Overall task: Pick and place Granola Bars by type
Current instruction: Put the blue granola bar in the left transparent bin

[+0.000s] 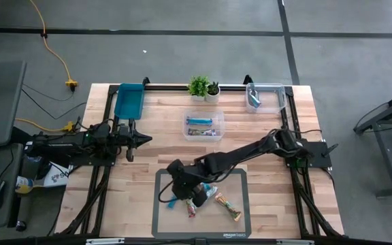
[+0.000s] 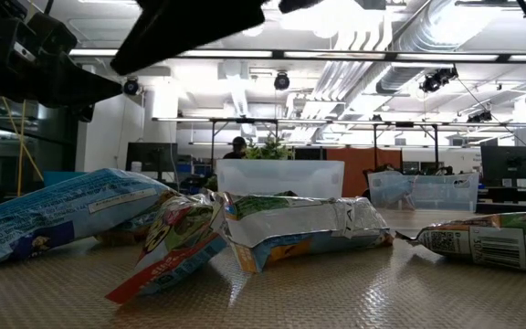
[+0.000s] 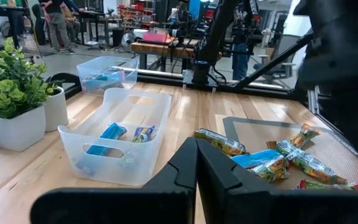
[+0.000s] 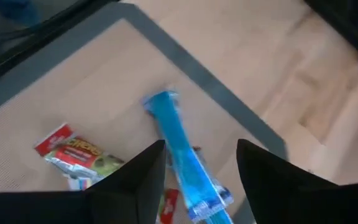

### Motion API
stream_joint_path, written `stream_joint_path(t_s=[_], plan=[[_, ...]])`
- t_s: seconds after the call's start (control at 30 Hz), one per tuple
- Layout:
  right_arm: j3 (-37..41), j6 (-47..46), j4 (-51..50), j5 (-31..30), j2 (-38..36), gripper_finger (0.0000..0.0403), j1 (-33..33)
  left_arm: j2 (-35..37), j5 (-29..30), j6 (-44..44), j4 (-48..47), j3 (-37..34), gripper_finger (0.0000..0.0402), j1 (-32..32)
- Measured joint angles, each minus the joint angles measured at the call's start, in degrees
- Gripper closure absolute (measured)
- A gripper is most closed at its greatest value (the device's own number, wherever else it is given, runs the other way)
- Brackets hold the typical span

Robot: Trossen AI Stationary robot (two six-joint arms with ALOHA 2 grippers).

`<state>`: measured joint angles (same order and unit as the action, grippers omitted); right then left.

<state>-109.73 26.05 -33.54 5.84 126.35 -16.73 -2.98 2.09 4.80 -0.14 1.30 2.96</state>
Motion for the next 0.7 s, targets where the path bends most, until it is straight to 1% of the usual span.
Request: stream_joint_path(t_s=[0.1, 0.33, 0.5, 0.7], plan=[[0.00, 5.96, -0.68, 2.11, 1.15, 0.0217, -0.45, 0.00, 0.00, 0.00, -0.01, 0.01, 0.0400, 0.01], [0.00, 17.36, -2.40, 3.57, 2.03, 0.0208, -2.44, 0.00, 0.00, 0.00, 0.00, 0.00, 0.0400, 0.02], [0.00, 22.05, -1.72, 4.34, 2.03, 0.0204, -2.84, 0.00, 0.01, -0.01, 0.00, 0.01, 0.0400, 0.02], [-0.07, 22.73, 1.07, 6.36, 2.99, 0.0198, -2.78, 0.00, 0.00, 0.00, 0.00, 0.02, 0.0400, 0.02]])
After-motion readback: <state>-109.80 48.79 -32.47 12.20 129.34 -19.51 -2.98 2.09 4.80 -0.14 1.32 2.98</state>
